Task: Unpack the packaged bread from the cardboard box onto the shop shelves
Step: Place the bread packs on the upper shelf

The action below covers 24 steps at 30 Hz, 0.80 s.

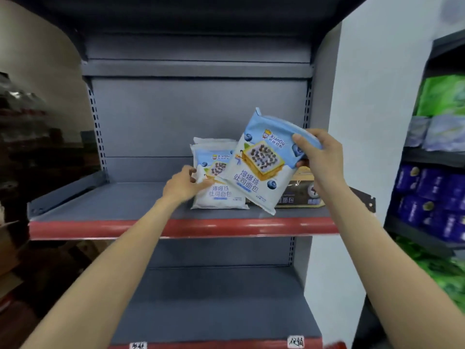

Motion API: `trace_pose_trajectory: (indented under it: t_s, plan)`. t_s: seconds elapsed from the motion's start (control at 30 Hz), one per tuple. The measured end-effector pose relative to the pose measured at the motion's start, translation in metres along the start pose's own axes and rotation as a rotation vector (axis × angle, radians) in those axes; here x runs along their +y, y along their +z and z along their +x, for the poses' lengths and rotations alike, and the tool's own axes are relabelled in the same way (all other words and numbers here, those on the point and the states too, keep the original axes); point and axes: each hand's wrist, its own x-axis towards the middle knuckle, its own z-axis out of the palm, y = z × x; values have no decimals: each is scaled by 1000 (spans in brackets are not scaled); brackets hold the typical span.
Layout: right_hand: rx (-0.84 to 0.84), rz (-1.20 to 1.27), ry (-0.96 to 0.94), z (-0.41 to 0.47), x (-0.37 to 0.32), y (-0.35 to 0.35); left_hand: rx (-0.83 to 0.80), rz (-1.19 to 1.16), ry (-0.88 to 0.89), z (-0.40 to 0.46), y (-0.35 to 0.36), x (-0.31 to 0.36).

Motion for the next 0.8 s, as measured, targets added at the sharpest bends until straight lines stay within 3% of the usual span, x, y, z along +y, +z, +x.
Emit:
trace_pose_trajectory:
  t_s: [0.17,0.27,0.33,0.4,0.47,0.63,0.8]
  plan:
    - [-168,-130,-40,18,6,49,190,-338,-6,-14,-24,-3]
    - [-293,-291,-110,25,23,76,87,-503,50,-39,-32,0]
    - [-307,-401,-150,27,38,84,-44,-422,132,-56,-30,2]
    - [-306,-530,-168,30,51,85,-69,-228,201,-62,-20,1]
    - [-290,-614,-175,27,57,84,0,-61,206,-63,-9,2]
    - [-226,-987,-289,-4,63,78,129,66,147,-62,11,17]
    - [-174,-890,-377,-58,63,60,162,185,111,-71,19,23]
